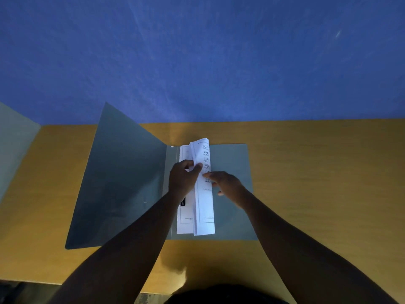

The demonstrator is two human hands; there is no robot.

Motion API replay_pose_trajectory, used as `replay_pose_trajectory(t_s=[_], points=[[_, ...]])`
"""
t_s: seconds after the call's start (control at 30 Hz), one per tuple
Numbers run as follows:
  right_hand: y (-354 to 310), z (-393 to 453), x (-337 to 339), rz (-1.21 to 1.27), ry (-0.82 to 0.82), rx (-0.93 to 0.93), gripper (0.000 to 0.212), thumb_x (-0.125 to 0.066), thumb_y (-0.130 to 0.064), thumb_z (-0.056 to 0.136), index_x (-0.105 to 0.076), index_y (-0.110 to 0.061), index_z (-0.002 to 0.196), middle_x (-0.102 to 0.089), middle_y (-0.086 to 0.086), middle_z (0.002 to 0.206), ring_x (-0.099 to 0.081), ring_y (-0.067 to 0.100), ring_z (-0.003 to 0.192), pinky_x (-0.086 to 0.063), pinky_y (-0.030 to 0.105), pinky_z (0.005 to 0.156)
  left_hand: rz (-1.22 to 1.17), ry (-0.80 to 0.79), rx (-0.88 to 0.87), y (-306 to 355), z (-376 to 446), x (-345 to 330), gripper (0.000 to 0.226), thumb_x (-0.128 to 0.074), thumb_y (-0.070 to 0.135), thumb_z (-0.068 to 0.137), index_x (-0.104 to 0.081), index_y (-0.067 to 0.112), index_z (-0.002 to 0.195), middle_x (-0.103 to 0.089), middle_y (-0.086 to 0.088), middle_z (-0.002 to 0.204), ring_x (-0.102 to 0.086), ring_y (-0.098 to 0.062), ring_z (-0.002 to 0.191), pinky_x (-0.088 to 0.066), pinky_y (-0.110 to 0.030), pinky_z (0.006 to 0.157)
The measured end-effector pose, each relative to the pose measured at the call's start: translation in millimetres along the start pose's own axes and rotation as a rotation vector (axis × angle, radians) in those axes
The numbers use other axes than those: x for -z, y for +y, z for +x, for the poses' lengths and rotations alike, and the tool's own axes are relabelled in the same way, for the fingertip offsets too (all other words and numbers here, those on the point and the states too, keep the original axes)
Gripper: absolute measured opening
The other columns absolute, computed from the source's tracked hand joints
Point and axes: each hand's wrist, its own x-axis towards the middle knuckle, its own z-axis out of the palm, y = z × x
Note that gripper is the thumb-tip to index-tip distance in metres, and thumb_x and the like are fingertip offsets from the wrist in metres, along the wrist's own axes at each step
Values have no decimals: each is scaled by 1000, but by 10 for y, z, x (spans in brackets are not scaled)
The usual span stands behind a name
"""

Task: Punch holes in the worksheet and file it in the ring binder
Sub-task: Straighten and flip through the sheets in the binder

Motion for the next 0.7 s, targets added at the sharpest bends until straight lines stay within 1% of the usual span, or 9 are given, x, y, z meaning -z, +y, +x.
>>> replay_pose_trajectory(t_s=[0.07,0.13,0.23,0.33,0.43,0.5,0.57,0.63,0.7], points=[[-14,9,-13,-48,23,26,22,-59,-38,93,-67,-26,109,-62,-1,129,-61,19,115,-53,37,90,19,14,5,10,-8,10,28,-68,38,88,-72,12,96,-70,2,91,-64,-17,85,-41,-25,71],[-5,2,-5,-48,29,35,18,-60,-41,92,-68,-33,107,-64,-3,125,-64,17,109,-57,37,84,34,47,12,-1,-3,23,25,-66,34,90,-69,11,98,-68,1,92,-63,-19,86,-40,-25,72],[20,-47,46,-22,43,38,11,-59,-37,94,-66,-39,102,-67,-3,117,-65,17,106,-55,39,88,-32,102,49,-23,12,51,25,-68,24,89,-62,13,111,-66,1,102,-64,-20,93,-47,-26,80],[50,-72,90,-6,77,33,20,-59,-33,94,-64,-32,113,-68,0,115,-67,18,102,-54,39,88,-123,114,75,1,3,64,40,-71,20,86,-54,15,123,-63,1,105,-62,-17,90,-47,-25,79],[50,-87,105,-5,86,21,31,-61,-33,93,-61,-24,123,-67,0,115,-67,18,99,-53,35,83,-140,78,66,38,-23,33,45,-70,23,87,-51,17,128,-64,1,105,-61,-13,87,-45,-23,75],[30,-108,112,-3,84,27,32,-62,-34,92,-60,-23,122,-67,-2,112,-67,18,97,-53,34,81,-161,52,66,63,-35,9,45,-69,27,89,-50,20,129,-66,3,104,-62,-11,87,-45,-19,71],[16,-115,125,1,97,33,28,-62,-37,92,-59,-24,117,-67,-2,107,-67,19,97,-54,36,82,-220,14,68,88,-41,-16,44,-68,31,90,-50,23,129,-71,0,101,-68,-14,83,-53,-25,73],[33,-100,145,9,120,27,24,-59,-37,93,-60,-23,114,-69,0,104,-68,19,93,-54,39,84,-301,-23,58,118,-44,-36,40,-67,31,91,-51,22,127,-74,-3,97,-72,-16,72,-57,-31,71],[49,-86,168,36,142,6,25,-55,-37,95,-63,-20,111,-70,6,104,-67,20,88,-55,40,84,-305,-18,31,151,-36,-38,35,-65,32,92,-53,23,124,-74,-4,97,-73,-15,67,-56,-28,67]])
